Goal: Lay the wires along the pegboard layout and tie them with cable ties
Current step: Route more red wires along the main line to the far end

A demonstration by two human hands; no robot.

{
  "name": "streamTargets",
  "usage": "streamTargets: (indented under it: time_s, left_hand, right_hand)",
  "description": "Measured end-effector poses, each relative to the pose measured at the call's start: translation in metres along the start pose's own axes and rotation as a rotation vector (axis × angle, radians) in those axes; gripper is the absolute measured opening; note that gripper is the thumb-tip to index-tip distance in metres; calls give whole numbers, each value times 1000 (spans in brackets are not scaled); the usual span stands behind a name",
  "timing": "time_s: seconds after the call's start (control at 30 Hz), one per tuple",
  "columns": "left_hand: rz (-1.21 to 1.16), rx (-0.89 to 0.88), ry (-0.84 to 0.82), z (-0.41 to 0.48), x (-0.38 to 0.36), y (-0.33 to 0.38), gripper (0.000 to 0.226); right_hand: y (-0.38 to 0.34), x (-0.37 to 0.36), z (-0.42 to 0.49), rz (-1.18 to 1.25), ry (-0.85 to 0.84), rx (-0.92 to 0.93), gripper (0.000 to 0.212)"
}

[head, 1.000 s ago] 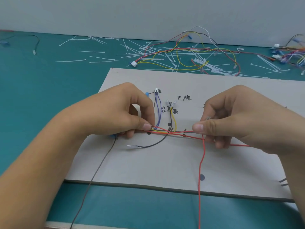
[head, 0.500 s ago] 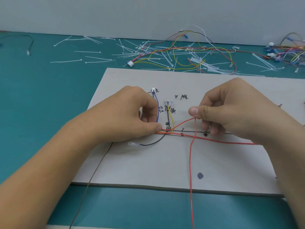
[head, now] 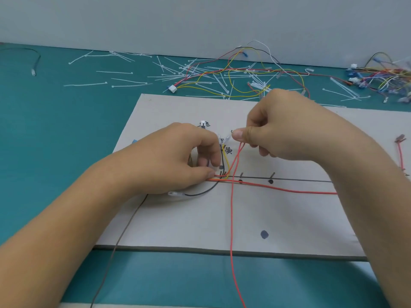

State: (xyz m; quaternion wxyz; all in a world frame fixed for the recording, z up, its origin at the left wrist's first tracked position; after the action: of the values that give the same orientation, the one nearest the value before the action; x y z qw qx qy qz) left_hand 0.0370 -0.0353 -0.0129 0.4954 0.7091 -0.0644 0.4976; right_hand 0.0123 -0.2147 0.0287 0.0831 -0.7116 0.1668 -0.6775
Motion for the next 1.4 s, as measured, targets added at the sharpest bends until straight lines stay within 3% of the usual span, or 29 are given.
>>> streamTargets:
  time_s: [0.13, 0.3, 0.57, 0.8, 1.27, 1.4]
  left_hand:
    - [-64, 17, 33, -1, 2, -3, 28]
    - [25, -16, 18, -1, 1, 0, 35]
    - [97, 25, -60, -2, -4, 1, 35]
    - [-24, 19, 63, -2, 3, 4, 36]
    - [-83, 32, -21, -1, -2, 9, 41]
    - [-209, -5, -38, -4, 0, 11, 35]
  right_hand:
    - [-4, -10, 9, 5, -14, -26, 44]
    - [1, -17, 9, 51, 20, -45, 46]
    - [0, -22, 11, 121, 54, -36, 44]
    - [-2, -26, 13, 138, 58, -8, 42]
    - [2, -34, 18, 207, -9, 26, 43]
    - [3, -34, 18, 238, -24, 39, 43]
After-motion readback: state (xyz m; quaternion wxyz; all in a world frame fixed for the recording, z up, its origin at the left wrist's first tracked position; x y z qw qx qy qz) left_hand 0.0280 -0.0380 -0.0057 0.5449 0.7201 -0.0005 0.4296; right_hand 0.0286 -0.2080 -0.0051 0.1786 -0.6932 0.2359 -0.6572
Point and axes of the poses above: each hand's wrist, its own z-axis towards the middle knuckle, its own x-axis out of the back of the hand, y = z × x, the point moved 6 cm from there along z, towards the middle knuckle
